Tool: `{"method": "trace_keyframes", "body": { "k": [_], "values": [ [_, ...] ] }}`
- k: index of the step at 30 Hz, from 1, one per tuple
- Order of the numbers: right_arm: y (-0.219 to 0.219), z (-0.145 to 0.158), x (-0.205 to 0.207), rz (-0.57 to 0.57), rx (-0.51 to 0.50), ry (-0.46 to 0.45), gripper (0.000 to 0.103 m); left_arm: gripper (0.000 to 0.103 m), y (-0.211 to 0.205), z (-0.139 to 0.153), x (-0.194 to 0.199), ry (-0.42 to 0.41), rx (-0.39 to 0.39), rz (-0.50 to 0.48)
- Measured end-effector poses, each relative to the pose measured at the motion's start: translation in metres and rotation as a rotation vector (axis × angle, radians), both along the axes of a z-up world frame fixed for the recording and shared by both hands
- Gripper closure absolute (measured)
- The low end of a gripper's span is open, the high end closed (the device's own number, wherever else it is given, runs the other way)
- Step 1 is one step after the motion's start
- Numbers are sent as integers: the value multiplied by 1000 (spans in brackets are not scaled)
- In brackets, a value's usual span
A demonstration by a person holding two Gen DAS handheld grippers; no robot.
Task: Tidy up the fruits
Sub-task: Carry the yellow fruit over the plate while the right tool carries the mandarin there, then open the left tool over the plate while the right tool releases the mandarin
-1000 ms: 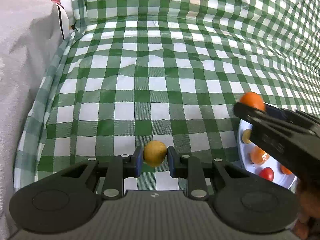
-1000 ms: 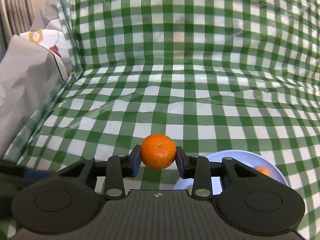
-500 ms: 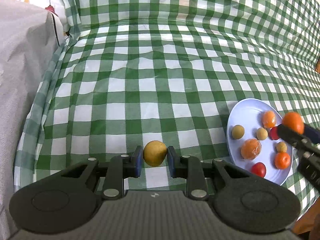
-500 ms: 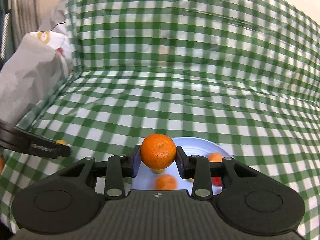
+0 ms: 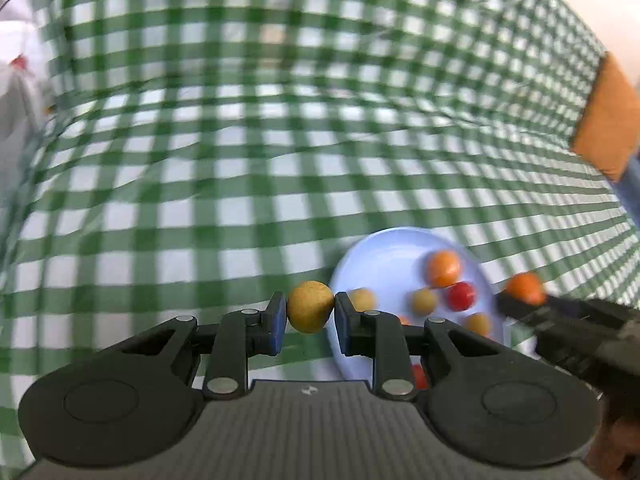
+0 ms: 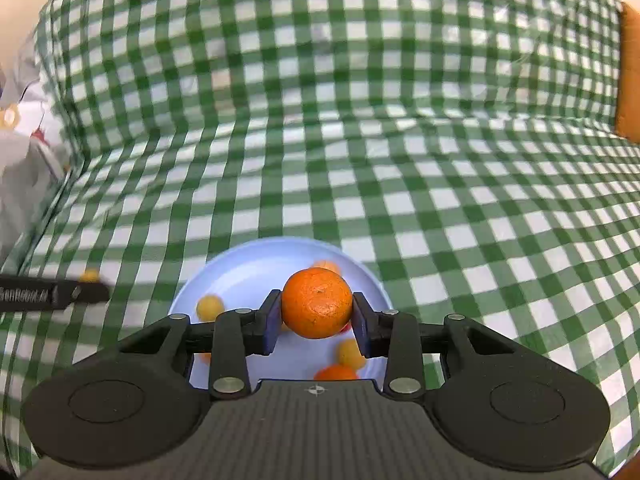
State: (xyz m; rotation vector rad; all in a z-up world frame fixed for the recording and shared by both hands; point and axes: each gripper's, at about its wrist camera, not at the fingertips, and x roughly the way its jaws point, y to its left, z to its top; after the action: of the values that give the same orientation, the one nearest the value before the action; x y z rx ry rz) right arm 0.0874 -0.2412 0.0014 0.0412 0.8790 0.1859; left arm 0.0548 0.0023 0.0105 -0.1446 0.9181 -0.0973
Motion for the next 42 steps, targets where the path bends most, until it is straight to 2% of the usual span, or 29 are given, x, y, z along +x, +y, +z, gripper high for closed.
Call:
{"method": "trace_keyframes", "body": {
  "k": [3, 9, 12, 23, 26, 28, 32, 34, 36, 38, 39, 42],
  "values": [
    [4, -6, 2, 21, -10, 31, 65, 75, -22, 1, 2, -34, -5, -48],
    [9, -16, 7, 37, -27, 83, 65, 75, -62, -5, 8, -97, 57, -139],
    [10, -18, 8, 38, -30, 102, 65, 75, -72, -11, 13, -94, 78, -154],
    [19, -22, 16, 43, -47, 122, 65, 74, -80, -16, 30, -73, 42, -173],
    [15, -21, 15, 27, -50, 119, 62, 50, -80, -14, 30, -76, 30, -181],
    [15, -18, 14, 13, -44, 106, 44, 50, -80, -11, 28, -98, 45, -182],
    [15, -10, 10, -12, -3, 85, 41, 50, -70, -5, 23, -124, 34, -149],
    [15, -6, 6, -22, 6, 66, 35, 50, -64, 1, 16, -142, 26, -134],
    [14, 2, 1, -32, 8, 28, 30, 41, -58, 9, 6, -162, 26, -121],
    [12, 12, -6, -39, 14, -28, 26, 36, -57, 20, -8, -185, 47, -144],
    [11, 17, -10, -34, 6, -55, 22, 30, -54, 27, -17, -213, 50, -154],
    [4, 34, -27, -60, 11, -111, 17, 24, -43, 49, -43, -288, 73, -141]
  ]
}}
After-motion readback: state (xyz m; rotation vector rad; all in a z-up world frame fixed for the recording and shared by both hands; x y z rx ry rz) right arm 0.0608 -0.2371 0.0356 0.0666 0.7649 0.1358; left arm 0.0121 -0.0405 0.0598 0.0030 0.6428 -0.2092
